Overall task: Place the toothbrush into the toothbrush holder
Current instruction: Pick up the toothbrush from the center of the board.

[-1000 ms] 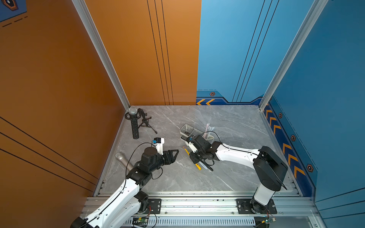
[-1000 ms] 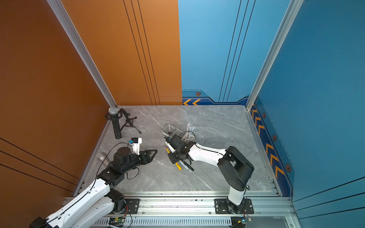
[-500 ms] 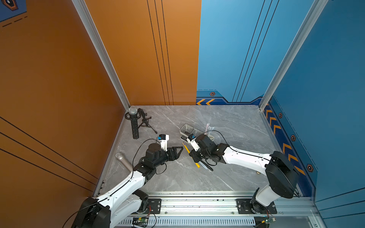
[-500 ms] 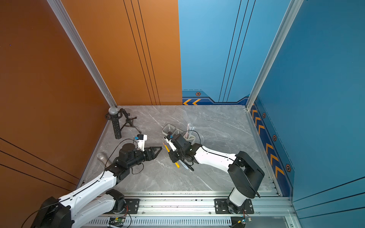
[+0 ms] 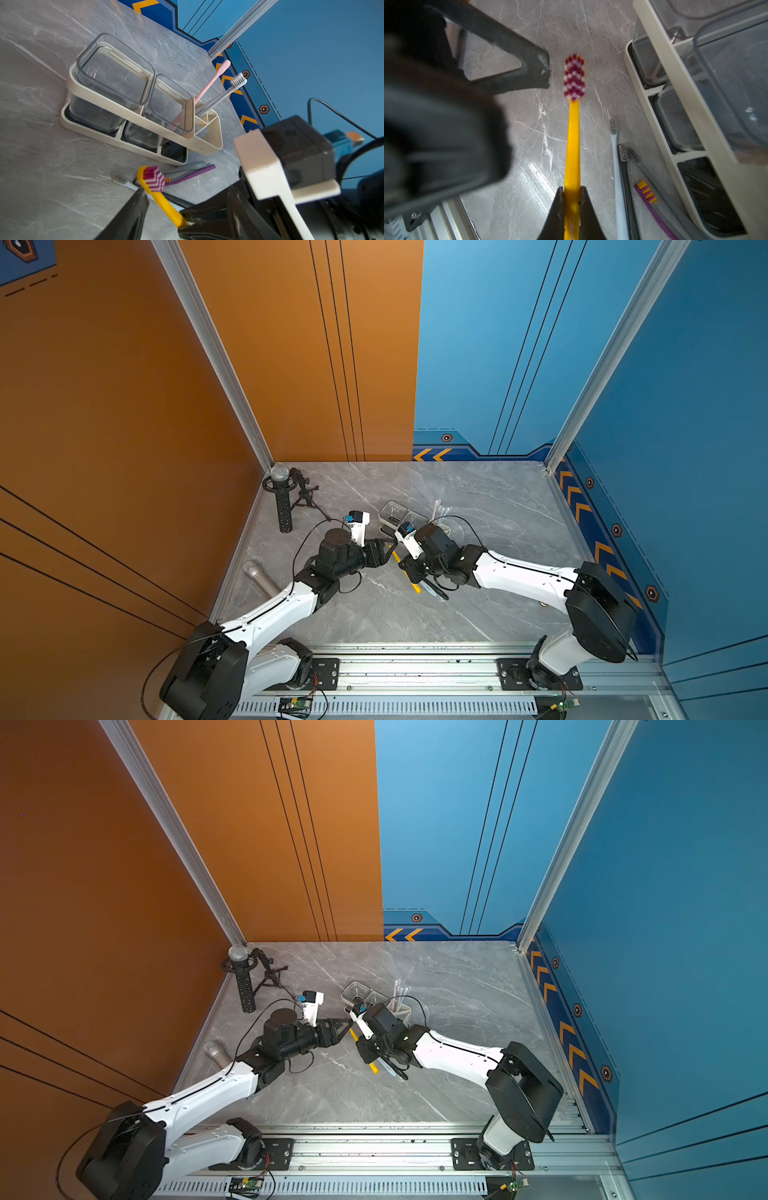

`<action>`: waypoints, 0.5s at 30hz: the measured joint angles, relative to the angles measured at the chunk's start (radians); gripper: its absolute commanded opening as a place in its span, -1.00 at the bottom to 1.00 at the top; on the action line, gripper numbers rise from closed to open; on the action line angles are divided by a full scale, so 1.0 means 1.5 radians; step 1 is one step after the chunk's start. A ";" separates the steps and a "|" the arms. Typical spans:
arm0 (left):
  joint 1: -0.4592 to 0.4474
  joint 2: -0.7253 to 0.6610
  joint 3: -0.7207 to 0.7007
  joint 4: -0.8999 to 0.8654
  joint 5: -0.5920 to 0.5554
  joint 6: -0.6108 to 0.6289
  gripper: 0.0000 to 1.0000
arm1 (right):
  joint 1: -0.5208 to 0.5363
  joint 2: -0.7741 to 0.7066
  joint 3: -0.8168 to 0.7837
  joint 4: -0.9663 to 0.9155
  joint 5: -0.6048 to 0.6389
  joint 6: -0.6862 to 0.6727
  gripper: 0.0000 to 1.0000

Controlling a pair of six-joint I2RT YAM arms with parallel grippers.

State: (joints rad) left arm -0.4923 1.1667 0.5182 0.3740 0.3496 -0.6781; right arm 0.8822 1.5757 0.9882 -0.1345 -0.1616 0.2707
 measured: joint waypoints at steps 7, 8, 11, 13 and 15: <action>-0.008 0.044 0.023 0.002 0.000 0.000 0.24 | -0.004 -0.026 -0.010 0.009 0.001 0.005 -1.00; -0.009 0.045 0.024 0.002 0.000 0.000 0.24 | -0.004 -0.030 -0.011 0.010 0.001 0.005 -1.00; -0.009 0.046 0.028 0.002 0.000 0.000 0.21 | -0.004 -0.038 -0.013 0.013 0.000 0.005 -1.00; -0.009 0.050 0.033 0.002 0.000 0.000 0.16 | -0.004 -0.039 -0.014 0.021 0.000 0.006 -1.00; -0.010 0.057 0.040 0.002 0.000 0.000 0.02 | -0.004 -0.039 -0.016 0.029 0.000 0.008 -1.00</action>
State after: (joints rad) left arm -0.5072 1.2522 0.5781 0.3775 0.3496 -0.6785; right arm 0.8757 1.5173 0.9646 -0.0914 -0.1612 0.2832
